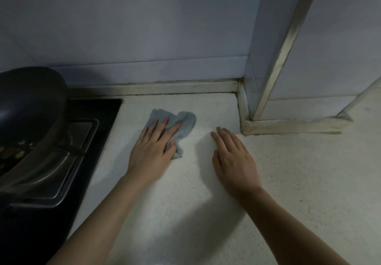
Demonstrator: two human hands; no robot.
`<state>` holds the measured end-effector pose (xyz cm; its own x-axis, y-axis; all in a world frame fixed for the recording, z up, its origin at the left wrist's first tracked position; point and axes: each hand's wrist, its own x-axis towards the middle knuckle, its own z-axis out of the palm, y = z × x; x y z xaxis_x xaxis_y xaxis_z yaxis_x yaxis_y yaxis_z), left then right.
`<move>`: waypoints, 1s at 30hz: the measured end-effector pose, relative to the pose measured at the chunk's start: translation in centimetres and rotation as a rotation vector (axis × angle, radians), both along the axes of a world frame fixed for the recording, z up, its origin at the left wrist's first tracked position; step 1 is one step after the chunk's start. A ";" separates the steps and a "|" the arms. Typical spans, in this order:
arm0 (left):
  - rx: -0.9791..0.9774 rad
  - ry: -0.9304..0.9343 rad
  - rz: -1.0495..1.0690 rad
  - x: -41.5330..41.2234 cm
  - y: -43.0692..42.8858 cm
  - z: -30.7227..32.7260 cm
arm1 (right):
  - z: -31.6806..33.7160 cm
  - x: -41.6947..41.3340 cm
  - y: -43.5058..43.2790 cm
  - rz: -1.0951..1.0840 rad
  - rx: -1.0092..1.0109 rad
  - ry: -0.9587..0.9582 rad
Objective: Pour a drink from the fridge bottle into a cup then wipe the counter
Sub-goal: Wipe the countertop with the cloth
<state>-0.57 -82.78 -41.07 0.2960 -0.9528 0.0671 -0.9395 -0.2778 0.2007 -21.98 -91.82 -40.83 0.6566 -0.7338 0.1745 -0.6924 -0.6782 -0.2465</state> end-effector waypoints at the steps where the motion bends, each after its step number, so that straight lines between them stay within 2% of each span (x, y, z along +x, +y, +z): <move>1: -0.007 0.015 0.024 0.2 -0.6 0.1 | 0.0 0.1 0.0 -0.001 0.000 0.002; 7: 0.051 0.022 0.021 0.1 -6.7 0.4 | 0.2 0.2 -0.3 -0.003 -0.004 -0.005; 9: 0.078 0.076 0.029 -0.6 -9.3 0.4 | 0.3 0.2 -0.4 0.006 0.001 -0.011; 13: 0.080 0.059 -0.070 -3.3 -12.8 -0.3 | 0.0 0.0 -0.6 0.005 0.022 -0.014; 25: -0.015 0.068 -0.176 -2.8 -11.5 -0.1 | 0.5 0.2 -1.2 0.020 0.040 -0.040; 30: -0.018 -0.021 -0.166 -2.6 -10.3 0.1 | 0.5 0.3 -1.4 0.014 0.017 -0.020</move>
